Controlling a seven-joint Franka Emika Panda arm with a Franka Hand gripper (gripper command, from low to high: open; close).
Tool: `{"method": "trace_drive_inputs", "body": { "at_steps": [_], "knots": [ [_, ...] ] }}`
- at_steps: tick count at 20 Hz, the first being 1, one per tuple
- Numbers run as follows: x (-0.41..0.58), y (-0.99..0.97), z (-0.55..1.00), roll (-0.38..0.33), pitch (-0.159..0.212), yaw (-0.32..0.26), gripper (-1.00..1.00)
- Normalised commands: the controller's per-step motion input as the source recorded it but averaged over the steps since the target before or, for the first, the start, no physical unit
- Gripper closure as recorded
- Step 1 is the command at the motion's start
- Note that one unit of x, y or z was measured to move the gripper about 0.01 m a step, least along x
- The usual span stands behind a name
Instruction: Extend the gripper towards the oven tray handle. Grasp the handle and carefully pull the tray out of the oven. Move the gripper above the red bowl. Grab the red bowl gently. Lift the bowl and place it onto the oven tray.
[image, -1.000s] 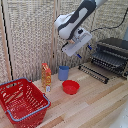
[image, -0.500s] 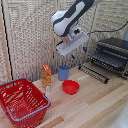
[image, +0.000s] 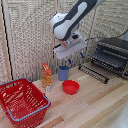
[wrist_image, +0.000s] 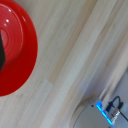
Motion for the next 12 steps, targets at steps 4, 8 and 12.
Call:
{"method": "trace_drive_inputs", "body": {
  "at_steps": [4,8,12],
  "knots": [
    [-0.703,0.09,-0.39,0.022,-0.291,-0.004,-1.0],
    [-0.671,0.02,-0.31,0.076,-0.26,-0.006,-1.0],
    [-0.25,-0.09,-0.29,0.069,-0.125,0.0,-1.0]
  ]
}}
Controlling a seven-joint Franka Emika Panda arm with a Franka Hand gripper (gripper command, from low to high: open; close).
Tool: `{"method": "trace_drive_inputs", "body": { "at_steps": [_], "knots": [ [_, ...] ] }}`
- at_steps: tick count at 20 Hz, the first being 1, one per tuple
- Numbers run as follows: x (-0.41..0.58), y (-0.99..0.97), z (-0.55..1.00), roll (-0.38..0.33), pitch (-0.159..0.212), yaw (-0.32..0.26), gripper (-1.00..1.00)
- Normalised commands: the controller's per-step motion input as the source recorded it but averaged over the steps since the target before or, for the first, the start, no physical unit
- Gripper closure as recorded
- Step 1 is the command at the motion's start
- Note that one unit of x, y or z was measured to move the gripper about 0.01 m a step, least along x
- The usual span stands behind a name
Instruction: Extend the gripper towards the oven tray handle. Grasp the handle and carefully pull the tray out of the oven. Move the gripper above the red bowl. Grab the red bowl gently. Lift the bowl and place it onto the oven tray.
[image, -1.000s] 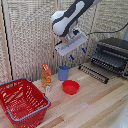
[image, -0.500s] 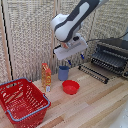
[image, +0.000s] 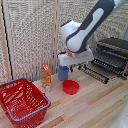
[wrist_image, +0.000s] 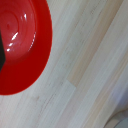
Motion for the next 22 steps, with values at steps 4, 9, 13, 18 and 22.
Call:
{"method": "trace_drive_inputs", "body": {
  "at_steps": [4,9,13,18,22],
  "knots": [
    [-0.106,-0.25,-0.31,0.036,-0.055,0.003,-1.0],
    [-0.038,-0.38,-0.37,0.057,-0.022,0.019,-1.0],
    [0.0,-0.29,-0.41,0.08,0.003,0.022,-1.0],
    [0.0,-0.26,-0.5,0.101,0.022,0.03,-1.0],
    [-0.034,-0.13,-0.32,0.09,0.016,0.031,-1.0]
  ]
}}
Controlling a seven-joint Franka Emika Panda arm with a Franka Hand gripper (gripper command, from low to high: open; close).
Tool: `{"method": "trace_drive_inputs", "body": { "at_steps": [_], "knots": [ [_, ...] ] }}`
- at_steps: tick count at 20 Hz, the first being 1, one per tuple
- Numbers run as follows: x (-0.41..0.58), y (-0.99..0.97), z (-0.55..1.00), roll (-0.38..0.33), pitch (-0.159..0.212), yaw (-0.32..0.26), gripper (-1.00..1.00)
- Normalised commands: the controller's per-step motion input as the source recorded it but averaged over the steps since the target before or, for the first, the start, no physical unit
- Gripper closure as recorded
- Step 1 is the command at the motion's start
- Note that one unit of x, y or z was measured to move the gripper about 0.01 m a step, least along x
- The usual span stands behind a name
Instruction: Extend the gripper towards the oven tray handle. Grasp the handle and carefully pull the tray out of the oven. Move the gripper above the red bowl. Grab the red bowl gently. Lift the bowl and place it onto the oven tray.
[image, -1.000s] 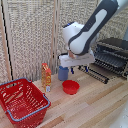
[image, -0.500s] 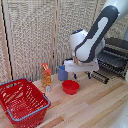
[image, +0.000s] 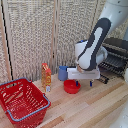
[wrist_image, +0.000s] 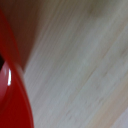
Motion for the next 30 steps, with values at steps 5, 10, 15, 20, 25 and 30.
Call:
{"method": "trace_drive_inputs", "body": {
  "at_steps": [5,10,15,20,25,30],
  "knots": [
    [-0.007,-0.03,-0.11,0.05,0.004,0.016,-1.0],
    [0.0,-0.03,0.0,0.016,0.009,0.015,1.0],
    [0.0,0.0,0.0,0.0,0.0,0.022,1.0],
    [0.0,0.0,0.0,-0.004,-0.009,0.014,1.0],
    [0.085,0.0,0.0,0.0,-0.024,-0.021,1.0],
    [0.115,0.01,0.04,0.004,-0.065,-0.087,1.0]
  ]
}}
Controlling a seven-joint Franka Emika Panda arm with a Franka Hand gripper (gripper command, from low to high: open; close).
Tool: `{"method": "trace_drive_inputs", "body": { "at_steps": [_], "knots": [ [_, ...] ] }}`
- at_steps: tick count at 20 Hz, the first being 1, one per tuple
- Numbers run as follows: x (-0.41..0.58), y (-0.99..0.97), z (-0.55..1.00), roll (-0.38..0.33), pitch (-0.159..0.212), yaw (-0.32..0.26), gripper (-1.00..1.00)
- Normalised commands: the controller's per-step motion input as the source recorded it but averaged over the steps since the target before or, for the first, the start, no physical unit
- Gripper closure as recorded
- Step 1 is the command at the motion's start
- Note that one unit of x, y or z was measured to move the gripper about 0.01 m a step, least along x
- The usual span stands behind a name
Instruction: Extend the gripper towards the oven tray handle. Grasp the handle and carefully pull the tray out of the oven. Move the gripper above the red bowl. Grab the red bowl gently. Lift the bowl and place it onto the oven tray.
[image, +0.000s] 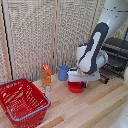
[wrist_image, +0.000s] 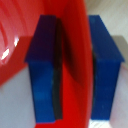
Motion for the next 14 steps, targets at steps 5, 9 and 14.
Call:
{"method": "trace_drive_inputs", "body": {
  "at_steps": [5,9,14],
  "knots": [
    [0.14,0.02,0.33,0.019,-0.008,-0.174,1.0],
    [0.149,0.04,0.49,0.0,0.0,-0.131,1.0],
    [0.194,0.09,0.52,0.0,0.0,-0.126,1.0]
  ]
}}
